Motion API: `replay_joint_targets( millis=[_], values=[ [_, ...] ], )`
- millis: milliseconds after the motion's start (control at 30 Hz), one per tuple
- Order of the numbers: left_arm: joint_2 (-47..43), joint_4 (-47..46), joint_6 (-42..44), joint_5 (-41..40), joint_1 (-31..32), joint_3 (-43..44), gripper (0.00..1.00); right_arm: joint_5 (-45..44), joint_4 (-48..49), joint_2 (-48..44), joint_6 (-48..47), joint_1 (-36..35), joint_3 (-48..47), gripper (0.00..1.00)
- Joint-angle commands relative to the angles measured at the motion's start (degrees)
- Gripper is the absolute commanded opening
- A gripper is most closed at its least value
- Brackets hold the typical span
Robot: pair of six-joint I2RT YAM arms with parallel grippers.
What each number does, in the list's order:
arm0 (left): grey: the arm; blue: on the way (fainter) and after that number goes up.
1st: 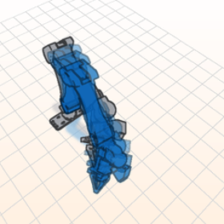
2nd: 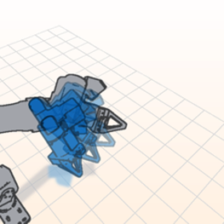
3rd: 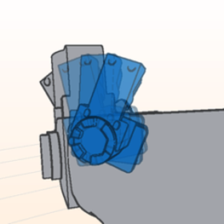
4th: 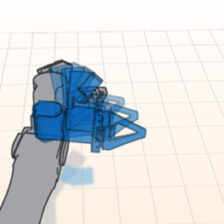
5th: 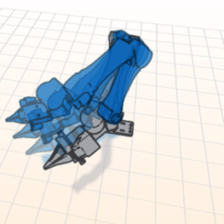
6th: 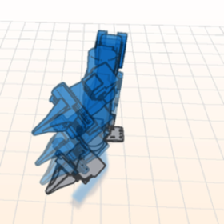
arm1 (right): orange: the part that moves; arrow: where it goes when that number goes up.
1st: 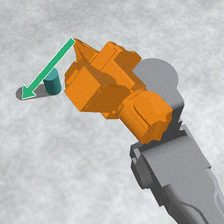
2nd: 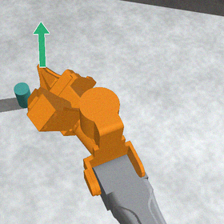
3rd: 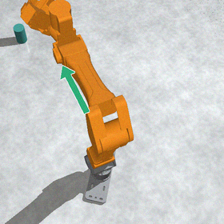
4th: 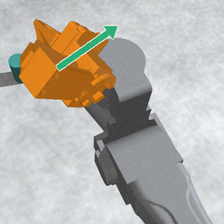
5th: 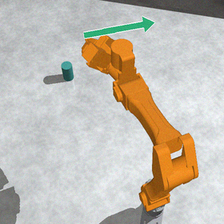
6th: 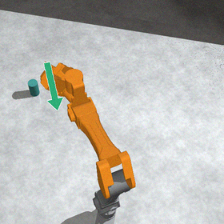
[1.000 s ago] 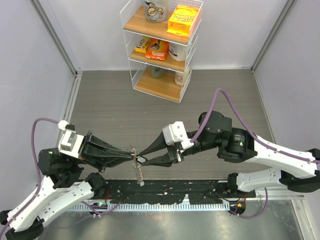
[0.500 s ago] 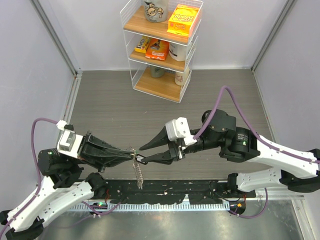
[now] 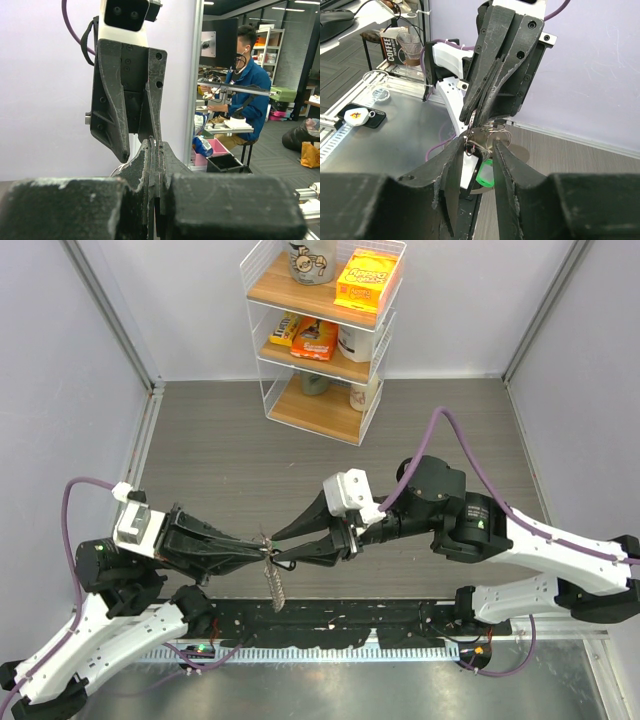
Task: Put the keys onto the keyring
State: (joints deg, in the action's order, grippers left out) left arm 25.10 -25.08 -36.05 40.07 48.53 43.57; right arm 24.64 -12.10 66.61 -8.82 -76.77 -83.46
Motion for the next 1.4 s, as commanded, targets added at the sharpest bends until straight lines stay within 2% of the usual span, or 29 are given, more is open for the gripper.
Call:
replay_joint_targets(
  millis=[0,433,567,600,767,933,1100,1267,1367],
  values=[
    [-0.32,-4.19,-0.6,-1.31,0.16,0.02,0.0,0.67,3.48,0.45,0.91,-0.31,-2.85,0.35],
    [-0.58,-4.36,-0.51,-1.75,0.07,-0.07,0.0,1.46,2.87,1.68,1.08,-0.66,-3.9,0.27],
    [-0.76,-4.36,-0.33,-1.84,0.16,-0.07,0.0,1.9,2.34,1.94,0.74,-0.75,-4.52,0.15],
    [-0.76,-4.36,-0.33,-2.02,0.16,0.02,0.0,2.16,1.91,2.12,0.65,-0.83,-4.69,0.05],
    [-1.46,-3.66,-0.25,-2.46,0.16,-0.15,0.0,2.69,-0.9,2.56,-0.32,-1.01,-6.09,0.05],
    [-1.81,3.09,0.46,-2.99,0.07,1.6,0.0,2.87,-7.84,3.09,-1.55,-0.92,-8.38,0.05],
    [-0.76,12.67,1.16,-0.79,0.07,4.67,0.16,3.04,-18.63,5.54,-2.17,-0.92,-13.55,0.05],
    [0.38,24.88,3.53,0.71,0.16,8.01,0.24,3.57,-26.48,7.57,-2.69,-0.92,-16.82,0.05],
    [1.0,32.01,4.85,0.97,0.07,9.6,0.25,2.78,-30.34,7.66,-2.78,-0.92,-17.87,0.05]
  ],
)
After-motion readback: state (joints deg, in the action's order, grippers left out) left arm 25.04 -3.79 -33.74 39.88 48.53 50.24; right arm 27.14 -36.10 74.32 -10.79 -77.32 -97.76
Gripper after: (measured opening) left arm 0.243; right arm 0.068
